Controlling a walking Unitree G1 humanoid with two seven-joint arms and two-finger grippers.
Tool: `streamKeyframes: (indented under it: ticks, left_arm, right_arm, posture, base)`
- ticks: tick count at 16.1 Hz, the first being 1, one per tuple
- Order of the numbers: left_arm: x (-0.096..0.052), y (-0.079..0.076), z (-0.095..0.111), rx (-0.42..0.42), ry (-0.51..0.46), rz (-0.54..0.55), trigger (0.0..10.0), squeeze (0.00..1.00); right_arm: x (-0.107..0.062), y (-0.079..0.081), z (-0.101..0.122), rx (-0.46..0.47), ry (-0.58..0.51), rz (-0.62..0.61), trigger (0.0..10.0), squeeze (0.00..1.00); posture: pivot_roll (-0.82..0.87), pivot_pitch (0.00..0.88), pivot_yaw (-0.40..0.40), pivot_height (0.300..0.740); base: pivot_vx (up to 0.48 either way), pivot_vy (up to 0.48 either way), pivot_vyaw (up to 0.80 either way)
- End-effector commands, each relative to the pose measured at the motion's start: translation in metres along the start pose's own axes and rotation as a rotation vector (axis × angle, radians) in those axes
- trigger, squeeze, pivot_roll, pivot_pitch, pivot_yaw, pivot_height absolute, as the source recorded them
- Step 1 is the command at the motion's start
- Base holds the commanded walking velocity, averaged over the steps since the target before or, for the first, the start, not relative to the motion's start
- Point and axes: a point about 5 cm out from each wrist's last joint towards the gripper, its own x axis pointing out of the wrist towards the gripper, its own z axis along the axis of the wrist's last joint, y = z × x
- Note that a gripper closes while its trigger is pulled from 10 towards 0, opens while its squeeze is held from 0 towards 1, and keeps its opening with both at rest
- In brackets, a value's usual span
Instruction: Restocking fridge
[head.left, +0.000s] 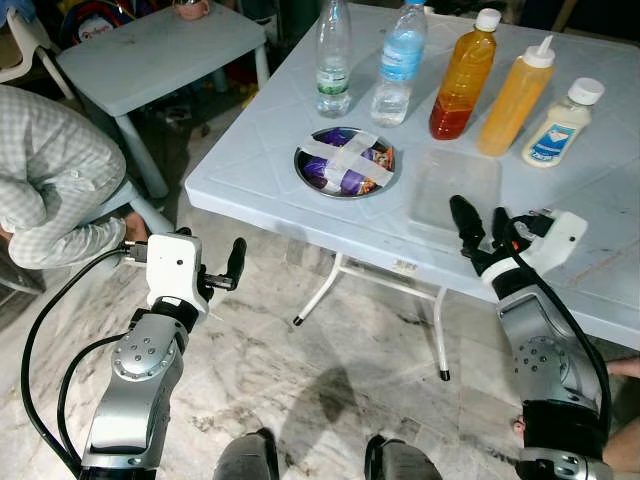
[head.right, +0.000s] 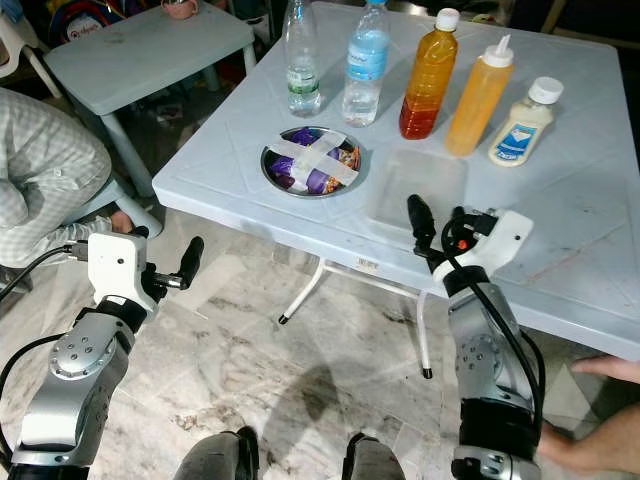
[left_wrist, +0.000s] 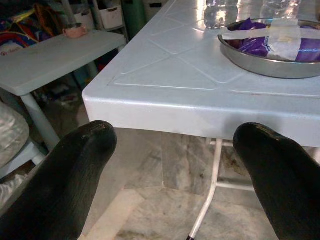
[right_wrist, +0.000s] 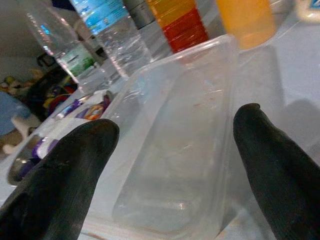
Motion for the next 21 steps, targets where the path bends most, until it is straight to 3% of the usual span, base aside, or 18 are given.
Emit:
streamKeyframes:
  ticks: [1, 8, 11, 21]
  left_arm:
    - [-0.002, 0.001, 0.003, 0.014, -0.005, -0.003, 10.0, 0.00]
    - [0.000, 0.000, 0.005, 0.020, -0.007, -0.009, 10.0, 0.00]
    - [0.001, -0.004, 0.008, 0.070, -0.030, -0.042, 10.0, 0.00]
    - [0.001, -0.009, 0.009, 0.083, -0.040, -0.052, 10.0, 0.00]
  right_arm:
    - [0.001, 0.001, -0.005, 0.044, 0.020, -0.005, 0.0, 0.00]
    - [-0.002, 0.002, -0.018, 0.140, 0.036, -0.041, 0.0, 0.00]
    - [-0.002, 0.002, -0.017, 0.165, 0.027, -0.051, 0.0, 0.00]
    - [-0.002, -0.007, -0.016, 0.273, -0.014, -0.150, 0.0, 0.00]
  posture:
    - [0.09, 0.172, 0.045, 0.740]
    - [0.08, 0.170, 0.046, 0.740]
    - [0.08, 0.168, 0.045, 0.740]
    - [0.08, 0.171, 0.040, 0.740]
  base:
    - [0.000, 0.000, 0.00]
    - [0.000, 0.000, 0.00]
    - [0.000, 0.000, 0.00]
    - [0.000, 0.000, 0.00]
